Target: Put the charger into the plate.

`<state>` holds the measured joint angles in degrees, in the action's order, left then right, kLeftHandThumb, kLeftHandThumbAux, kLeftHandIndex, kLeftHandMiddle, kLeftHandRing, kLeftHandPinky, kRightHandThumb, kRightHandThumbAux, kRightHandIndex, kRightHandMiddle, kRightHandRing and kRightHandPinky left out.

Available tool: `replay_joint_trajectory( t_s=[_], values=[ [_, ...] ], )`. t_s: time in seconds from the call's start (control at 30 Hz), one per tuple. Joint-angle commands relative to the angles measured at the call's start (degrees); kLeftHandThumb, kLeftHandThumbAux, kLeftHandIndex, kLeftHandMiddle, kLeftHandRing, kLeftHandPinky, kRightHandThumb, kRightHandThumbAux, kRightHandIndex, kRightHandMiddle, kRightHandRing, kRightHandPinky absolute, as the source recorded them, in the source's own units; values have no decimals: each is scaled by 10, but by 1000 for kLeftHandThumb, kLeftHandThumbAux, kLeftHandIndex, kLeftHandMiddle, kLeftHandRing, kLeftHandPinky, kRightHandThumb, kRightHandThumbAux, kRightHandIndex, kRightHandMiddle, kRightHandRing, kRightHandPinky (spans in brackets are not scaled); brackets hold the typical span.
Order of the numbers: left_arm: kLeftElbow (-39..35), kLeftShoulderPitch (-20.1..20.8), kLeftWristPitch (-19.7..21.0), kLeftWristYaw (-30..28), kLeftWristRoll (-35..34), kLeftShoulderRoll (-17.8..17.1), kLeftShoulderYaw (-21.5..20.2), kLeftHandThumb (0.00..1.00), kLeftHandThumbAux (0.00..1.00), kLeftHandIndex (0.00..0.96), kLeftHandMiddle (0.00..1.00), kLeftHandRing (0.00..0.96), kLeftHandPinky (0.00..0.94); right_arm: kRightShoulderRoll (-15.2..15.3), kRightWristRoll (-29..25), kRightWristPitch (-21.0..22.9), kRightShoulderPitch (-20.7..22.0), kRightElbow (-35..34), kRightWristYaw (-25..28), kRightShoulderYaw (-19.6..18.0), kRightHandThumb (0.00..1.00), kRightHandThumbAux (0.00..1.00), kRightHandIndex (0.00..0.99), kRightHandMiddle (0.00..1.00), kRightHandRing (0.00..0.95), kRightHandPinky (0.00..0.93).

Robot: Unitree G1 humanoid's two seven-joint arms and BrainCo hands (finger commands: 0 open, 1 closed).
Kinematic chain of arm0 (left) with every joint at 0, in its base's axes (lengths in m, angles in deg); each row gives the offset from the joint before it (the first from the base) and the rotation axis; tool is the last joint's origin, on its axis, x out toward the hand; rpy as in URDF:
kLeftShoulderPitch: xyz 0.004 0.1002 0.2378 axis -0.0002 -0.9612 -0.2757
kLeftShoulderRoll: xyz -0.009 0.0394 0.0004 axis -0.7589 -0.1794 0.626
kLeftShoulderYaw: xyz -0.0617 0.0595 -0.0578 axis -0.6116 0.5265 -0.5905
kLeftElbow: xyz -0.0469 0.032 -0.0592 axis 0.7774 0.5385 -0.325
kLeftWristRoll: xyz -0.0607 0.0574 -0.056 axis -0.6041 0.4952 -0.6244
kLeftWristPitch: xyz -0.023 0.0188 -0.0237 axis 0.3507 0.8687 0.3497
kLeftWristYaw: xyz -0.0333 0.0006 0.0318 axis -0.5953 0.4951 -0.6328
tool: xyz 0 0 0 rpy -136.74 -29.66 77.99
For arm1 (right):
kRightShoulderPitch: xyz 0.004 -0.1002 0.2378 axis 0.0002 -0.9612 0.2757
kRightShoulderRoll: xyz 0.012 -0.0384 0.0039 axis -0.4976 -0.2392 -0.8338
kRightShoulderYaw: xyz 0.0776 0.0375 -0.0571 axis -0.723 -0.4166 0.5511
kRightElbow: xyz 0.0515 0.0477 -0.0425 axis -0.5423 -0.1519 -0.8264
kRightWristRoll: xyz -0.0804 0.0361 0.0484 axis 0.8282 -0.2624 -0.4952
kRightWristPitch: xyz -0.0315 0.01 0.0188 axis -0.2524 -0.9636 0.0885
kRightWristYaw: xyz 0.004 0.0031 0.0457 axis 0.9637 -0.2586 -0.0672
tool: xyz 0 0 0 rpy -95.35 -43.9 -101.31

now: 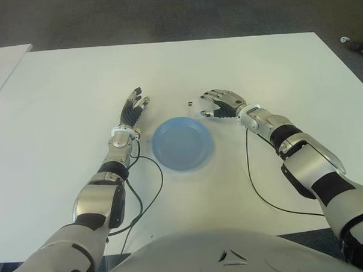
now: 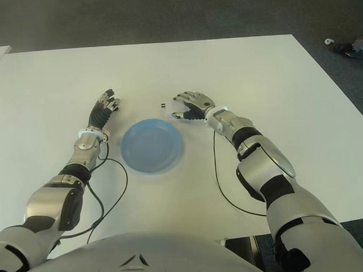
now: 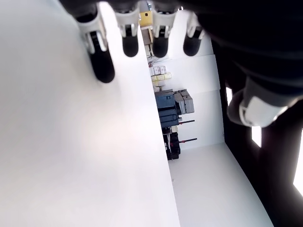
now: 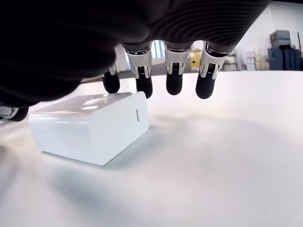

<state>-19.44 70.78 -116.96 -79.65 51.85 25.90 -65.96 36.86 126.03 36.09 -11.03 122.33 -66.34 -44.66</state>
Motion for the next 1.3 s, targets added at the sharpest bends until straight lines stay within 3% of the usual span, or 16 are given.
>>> replay_joint_trajectory(
  t_s=[0.03, 0.63, 1.1, 1.3],
  values=[
    [19, -30, 48, -24, 9, 29, 11, 114, 500, 0, 0, 0, 15, -7, 23, 17, 0, 19, -3, 21, 374, 106, 0, 0, 0, 0],
    [-1, -39, 61, -30, -9, 35, -2, 108, 564, 0, 0, 0, 27, -15, 48, 54, -6, 42, -40, 64, 381, 111, 0, 0, 0, 0],
    [-23, -51, 59, -40, -19, 39, -6, 106, 575, 0, 0, 0, 30, -6, 80, 79, -19, 59, -65, 107, 416, 113, 0, 0, 0, 0],
    [-41, -62, 53, -45, -28, 42, -10, 89, 609, 0, 0, 0, 36, 2, 101, 88, -20, 62, -82, 133, 385, 110, 0, 0, 0, 0]
  ],
)
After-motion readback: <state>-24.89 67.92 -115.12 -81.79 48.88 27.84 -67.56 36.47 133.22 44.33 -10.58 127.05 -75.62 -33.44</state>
